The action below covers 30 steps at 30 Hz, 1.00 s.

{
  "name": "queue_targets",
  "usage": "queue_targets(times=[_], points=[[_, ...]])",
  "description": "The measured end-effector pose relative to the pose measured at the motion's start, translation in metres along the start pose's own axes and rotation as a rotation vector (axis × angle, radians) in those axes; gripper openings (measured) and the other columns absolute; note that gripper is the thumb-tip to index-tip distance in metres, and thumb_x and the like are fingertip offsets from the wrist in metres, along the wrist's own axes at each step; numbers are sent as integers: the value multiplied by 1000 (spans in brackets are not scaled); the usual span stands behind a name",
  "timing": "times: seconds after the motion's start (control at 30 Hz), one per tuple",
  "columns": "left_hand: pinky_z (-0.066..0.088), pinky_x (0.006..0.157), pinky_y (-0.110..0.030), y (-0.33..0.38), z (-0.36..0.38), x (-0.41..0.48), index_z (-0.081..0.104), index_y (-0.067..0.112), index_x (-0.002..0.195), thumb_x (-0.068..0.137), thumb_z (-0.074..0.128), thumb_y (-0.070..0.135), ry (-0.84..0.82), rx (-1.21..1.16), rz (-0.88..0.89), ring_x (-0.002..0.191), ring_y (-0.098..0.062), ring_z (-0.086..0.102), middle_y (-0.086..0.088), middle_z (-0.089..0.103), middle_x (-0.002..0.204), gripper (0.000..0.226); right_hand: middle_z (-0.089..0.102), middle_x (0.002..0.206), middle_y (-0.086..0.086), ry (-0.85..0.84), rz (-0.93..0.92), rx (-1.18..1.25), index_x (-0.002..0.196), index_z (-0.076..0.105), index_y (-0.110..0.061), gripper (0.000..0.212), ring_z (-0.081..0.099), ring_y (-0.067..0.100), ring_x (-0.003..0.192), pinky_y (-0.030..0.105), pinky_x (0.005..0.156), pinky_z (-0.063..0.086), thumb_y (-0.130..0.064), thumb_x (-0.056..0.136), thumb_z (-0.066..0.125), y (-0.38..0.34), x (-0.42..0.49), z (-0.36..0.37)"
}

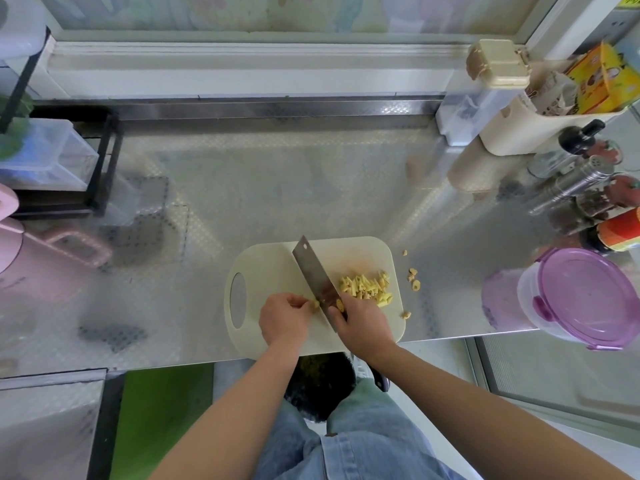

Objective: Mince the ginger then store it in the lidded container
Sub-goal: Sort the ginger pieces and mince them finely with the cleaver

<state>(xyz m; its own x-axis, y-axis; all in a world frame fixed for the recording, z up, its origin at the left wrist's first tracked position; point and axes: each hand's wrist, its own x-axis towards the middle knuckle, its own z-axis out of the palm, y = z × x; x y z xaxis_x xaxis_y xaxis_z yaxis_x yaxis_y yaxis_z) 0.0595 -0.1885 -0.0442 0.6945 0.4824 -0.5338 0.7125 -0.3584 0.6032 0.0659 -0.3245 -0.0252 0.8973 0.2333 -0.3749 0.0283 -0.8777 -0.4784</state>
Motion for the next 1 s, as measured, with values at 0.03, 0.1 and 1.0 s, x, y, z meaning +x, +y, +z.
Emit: queue_targets(times=[0.03, 0.1, 1.0], points=[[40, 63, -22, 0, 0, 0, 76, 23, 80, 79, 75, 29, -2, -5, -5, 74, -15, 63, 4, 72, 77, 6, 39, 61, -4, 1, 5, 5, 83, 39, -19, 22, 45, 23, 65, 31, 52, 27, -34, 98, 45, 0, 0, -1], [42, 62, -23, 0, 2, 0, 76, 23, 77, 78, 75, 29, -3, -20, -26, 72, -16, 65, 3, 73, 75, 6, 45, 63, -1, 16, 15, 29, 83, 44, -17, 23, 49, 24, 65, 30, 54, 30, -34, 98, 45, 1, 1, -4], [49, 64, -26, -3, 4, 10, 76, 15, 69, 74, 73, 19, -51, -45, -60, 70, -21, 69, -2, 71, 67, 7, 52, 71, 5, 30, 54, 31, 88, 46, -14, 19, 52, 28, 67, 32, 55, 33, -28, 99, 42, -15, 13, 3]])
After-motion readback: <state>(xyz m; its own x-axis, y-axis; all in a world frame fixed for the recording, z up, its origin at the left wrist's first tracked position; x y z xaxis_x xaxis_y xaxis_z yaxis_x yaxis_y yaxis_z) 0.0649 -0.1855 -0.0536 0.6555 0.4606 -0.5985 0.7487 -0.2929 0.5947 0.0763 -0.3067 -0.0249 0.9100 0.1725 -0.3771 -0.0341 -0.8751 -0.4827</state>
